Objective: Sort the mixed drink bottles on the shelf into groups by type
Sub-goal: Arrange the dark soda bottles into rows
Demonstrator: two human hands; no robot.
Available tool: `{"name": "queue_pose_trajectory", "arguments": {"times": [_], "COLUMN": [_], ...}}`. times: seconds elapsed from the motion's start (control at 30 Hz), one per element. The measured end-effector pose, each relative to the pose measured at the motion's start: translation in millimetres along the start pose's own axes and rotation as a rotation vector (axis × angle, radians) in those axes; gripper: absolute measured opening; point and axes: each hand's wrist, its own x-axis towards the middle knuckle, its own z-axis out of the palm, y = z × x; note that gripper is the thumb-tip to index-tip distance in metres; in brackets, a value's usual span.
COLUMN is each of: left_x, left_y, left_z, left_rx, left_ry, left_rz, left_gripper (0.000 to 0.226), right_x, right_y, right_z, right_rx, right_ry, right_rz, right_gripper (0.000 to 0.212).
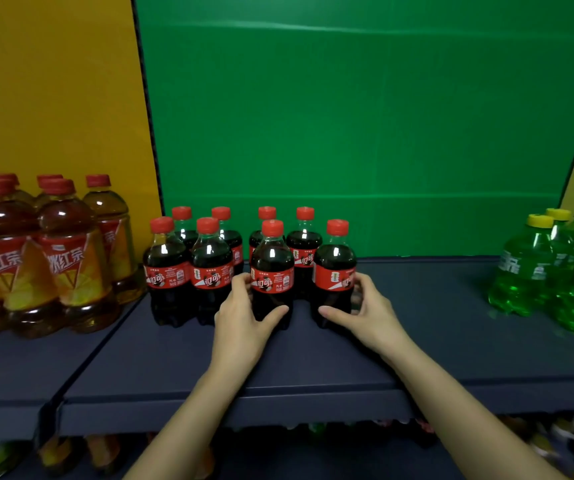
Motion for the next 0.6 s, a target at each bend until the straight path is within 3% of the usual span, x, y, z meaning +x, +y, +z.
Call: {"name": "queue_pose_trajectory", "arguments": {"times": [0.6], "left_x": [2], "left_y": [-2], "left_z": [2], "left_rx": [0.183], "left_ry": [0.089], "left_rz": [-0.05], "left_gripper": [0.074], "right_x": [0], "right_y": [-10], "right_z": [37], "right_rx": [-0.063], "right_ry": [0.07], "right_rz": [-0.059], "right_gripper": [0.065]}}
